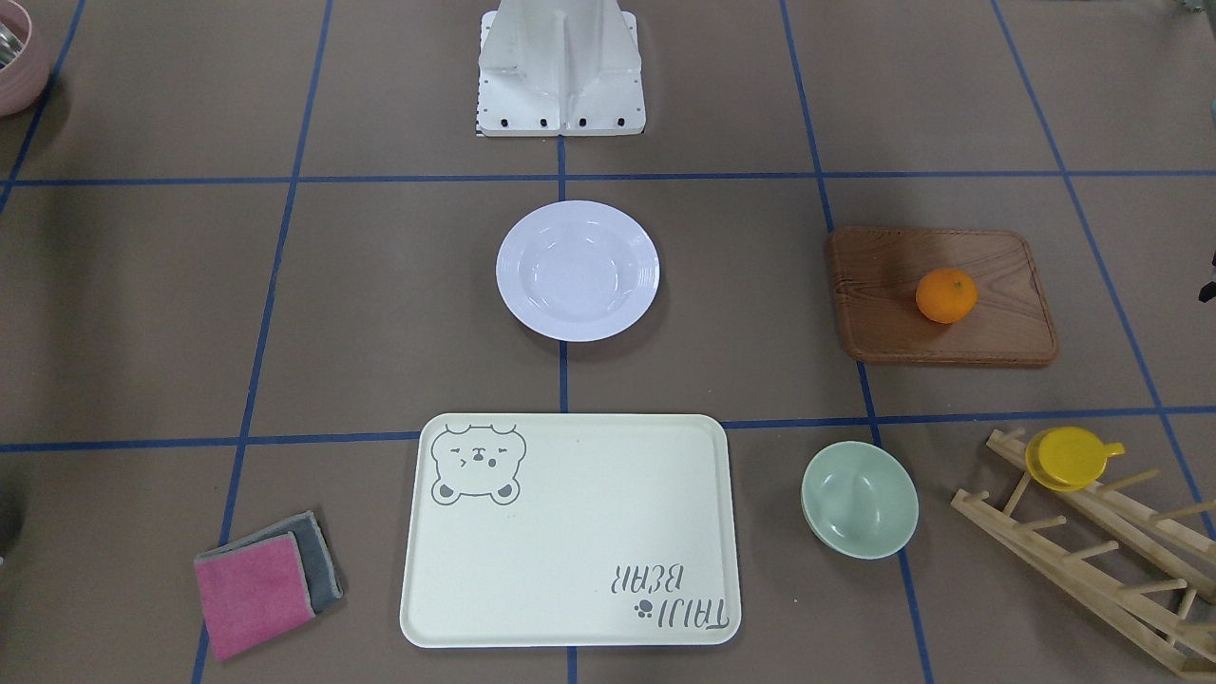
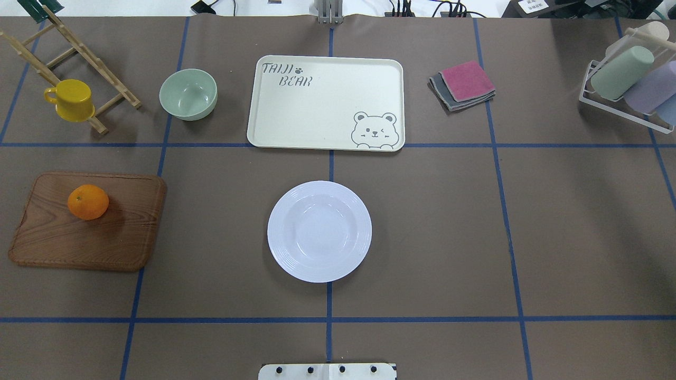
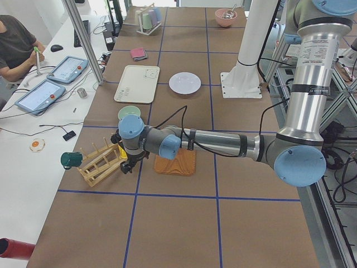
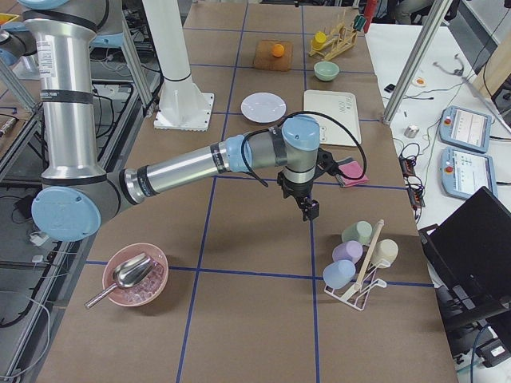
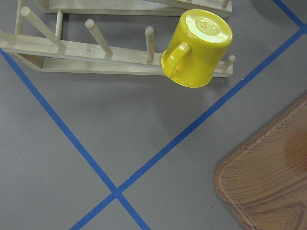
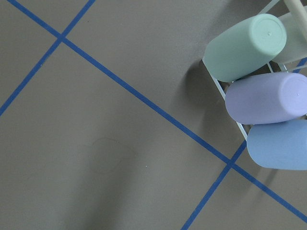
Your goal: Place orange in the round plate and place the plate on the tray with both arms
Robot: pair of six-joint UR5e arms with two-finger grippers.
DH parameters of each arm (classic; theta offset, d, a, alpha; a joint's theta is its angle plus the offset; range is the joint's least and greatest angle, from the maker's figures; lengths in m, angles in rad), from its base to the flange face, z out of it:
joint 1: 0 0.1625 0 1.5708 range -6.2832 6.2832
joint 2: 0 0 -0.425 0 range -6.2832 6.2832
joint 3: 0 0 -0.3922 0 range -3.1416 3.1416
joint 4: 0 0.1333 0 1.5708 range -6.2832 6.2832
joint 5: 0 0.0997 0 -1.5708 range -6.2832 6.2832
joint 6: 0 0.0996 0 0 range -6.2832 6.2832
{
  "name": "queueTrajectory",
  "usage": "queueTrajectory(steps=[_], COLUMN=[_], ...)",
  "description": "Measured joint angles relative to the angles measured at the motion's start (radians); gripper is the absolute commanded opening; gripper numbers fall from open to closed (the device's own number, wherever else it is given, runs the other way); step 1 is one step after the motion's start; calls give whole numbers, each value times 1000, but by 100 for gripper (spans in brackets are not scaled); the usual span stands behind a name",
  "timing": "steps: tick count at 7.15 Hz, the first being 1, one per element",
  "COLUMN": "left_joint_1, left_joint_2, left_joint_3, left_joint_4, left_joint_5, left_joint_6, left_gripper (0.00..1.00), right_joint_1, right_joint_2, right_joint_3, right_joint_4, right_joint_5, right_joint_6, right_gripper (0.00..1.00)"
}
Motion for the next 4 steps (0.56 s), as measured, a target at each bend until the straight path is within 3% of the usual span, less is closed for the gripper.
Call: queueTrajectory(steps=[4], left_joint_1=[0], left_joint_2=[2], left_joint_3=[20], left_joint_4=[-43], left_joint_5=[0], left_joint_6=[-4], left_gripper=[100], right_joint_1=[-4], right_joint_2=[-2], right_joint_3=[1], right_joint_4=[0], right_joint_5=[5], right_joint_6=[-2], right_gripper=[100])
